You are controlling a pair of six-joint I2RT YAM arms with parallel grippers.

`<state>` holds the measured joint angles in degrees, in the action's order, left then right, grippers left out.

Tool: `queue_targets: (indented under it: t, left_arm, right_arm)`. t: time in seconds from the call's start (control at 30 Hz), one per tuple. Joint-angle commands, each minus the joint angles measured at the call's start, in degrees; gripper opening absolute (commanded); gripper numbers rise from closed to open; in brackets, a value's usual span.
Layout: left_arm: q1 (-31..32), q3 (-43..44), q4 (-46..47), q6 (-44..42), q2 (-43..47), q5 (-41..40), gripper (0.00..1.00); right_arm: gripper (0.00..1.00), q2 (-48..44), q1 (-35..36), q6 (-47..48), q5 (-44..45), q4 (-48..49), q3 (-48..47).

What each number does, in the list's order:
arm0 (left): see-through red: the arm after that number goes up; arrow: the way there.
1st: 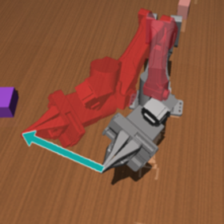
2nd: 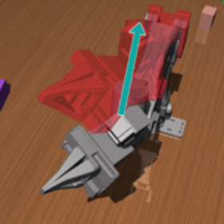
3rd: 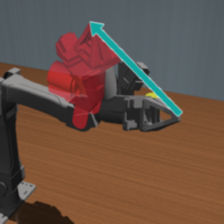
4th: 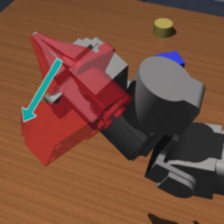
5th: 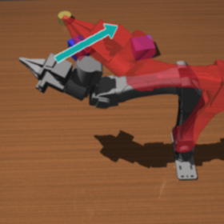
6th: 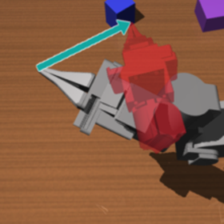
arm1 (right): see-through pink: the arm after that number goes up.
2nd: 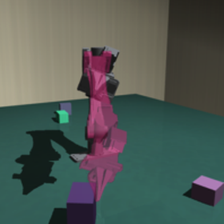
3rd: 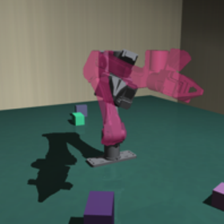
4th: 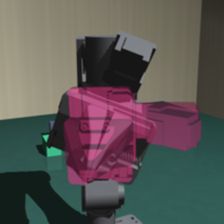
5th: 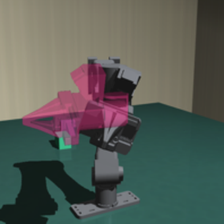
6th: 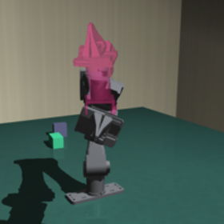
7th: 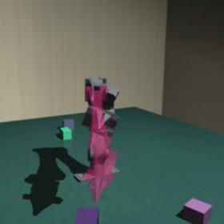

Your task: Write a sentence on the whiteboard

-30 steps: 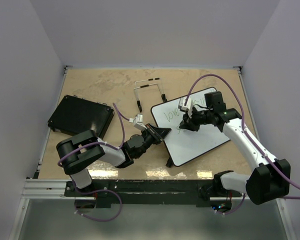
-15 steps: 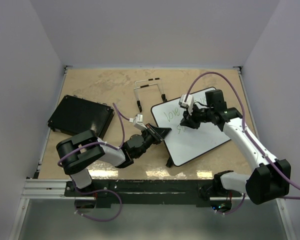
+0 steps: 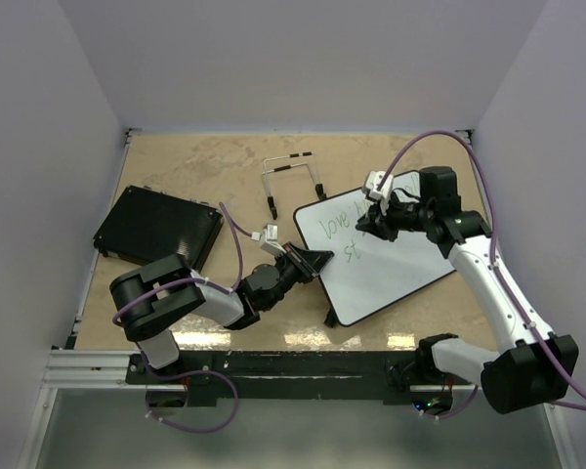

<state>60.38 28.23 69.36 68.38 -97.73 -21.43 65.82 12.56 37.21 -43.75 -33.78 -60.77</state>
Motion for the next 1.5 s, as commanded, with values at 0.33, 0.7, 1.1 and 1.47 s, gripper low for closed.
queue_targets:
  t: [0.33, 0.7, 1.1, 1.47]
  left_arm:
    - [-0.26, -0.89, 14.22, -1.32, 1.58, -0.63, 0.0]
    - [-0.26, -0.46, 14.75, -1.06, 0.62, -0.37, 0.0]
    - [-0.26, 0.33, 14.49, -1.06, 0.09, -0.01, 0.0]
    - [-0.26, 0.51, 14.4, -1.32, 0.26, 0.16, 0.0]
  right_arm:
    - [0.0, 1.5, -3.15, 3.75, -10.22, 0.47, 1.97]
    - [0.0, 5.36, -3.42, 1.99, -6.53, 2.66, 1.89]
    - [0.0, 6.86, -1.84, -0.47, -5.74, 5.92, 3.29]
    - [0.0, 8.62, -0.78, -0.83, -3.36, 6.54, 3.82]
